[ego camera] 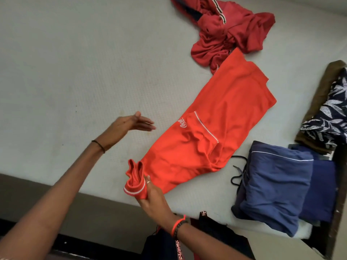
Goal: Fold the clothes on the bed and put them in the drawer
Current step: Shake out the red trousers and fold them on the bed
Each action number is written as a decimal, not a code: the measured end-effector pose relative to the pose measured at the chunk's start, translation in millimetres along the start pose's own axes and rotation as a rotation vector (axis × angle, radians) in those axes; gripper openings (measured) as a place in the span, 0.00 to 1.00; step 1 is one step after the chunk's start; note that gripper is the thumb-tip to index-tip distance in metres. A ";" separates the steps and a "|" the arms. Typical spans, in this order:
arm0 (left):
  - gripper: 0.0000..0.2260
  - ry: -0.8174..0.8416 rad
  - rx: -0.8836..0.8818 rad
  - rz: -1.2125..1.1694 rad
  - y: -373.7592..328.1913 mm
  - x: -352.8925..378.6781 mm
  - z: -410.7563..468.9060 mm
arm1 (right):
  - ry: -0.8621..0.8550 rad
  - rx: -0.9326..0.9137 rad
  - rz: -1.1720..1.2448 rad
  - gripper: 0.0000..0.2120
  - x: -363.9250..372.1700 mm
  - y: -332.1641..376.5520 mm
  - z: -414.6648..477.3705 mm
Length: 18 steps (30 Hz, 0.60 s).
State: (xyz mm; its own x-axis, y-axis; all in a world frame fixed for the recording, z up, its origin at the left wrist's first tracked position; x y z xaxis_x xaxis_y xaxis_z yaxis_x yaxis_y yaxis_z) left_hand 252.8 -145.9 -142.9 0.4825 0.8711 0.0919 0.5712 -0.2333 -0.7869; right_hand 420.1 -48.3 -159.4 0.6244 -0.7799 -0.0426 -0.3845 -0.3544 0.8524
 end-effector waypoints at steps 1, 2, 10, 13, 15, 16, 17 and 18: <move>0.37 0.103 -0.048 -0.020 8.3 19.5 12.6 | 0.003 0.040 0.040 0.21 0.4 -0.8 -7.7; 0.37 0.203 -0.105 0.019 15.8 40.2 21.5 | 0.005 0.061 0.080 0.17 -0.3 -1.8 -13.6; 0.46 0.345 -0.406 0.238 83.0 74.8 33.9 | -0.025 0.117 0.477 0.03 -76.2 -2.1 -17.5; 0.41 0.277 -0.421 0.225 95.9 63.7 30.2 | -0.041 0.149 0.607 0.10 -123.8 -19.1 0.2; 0.42 0.233 -0.451 0.226 105.0 60.8 28.5 | -0.077 0.209 0.679 0.10 -152.5 -40.1 15.0; 0.40 0.224 -0.460 0.242 108.2 61.3 28.5 | -0.100 0.246 0.709 0.11 -164.7 -51.2 22.2; 0.37 0.216 -0.451 0.252 108.6 63.2 29.3 | -0.117 0.288 0.729 0.11 -175.6 -59.3 27.8; 0.34 0.211 -0.434 0.282 108.8 65.2 31.3 | -0.126 0.331 0.723 0.11 -184.1 -66.0 32.0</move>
State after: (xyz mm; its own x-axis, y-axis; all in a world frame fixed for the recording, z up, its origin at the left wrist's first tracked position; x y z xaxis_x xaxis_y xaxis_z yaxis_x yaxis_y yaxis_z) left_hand 325.7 -101.0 -241.6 0.7530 0.6544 0.0694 0.6005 -0.6402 -0.4790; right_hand 308.7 102.2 -224.5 0.0699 -0.9199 0.3858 -0.8582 0.1417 0.4934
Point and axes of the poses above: each hand's wrist, its own z-axis towards the middle knuckle, its own x-axis out of the palm, y = z × x, the point moved 8 cm from there along z, towards the middle knuckle, and after that the axes turned 7 degrees about y, right-handed, at the moved point
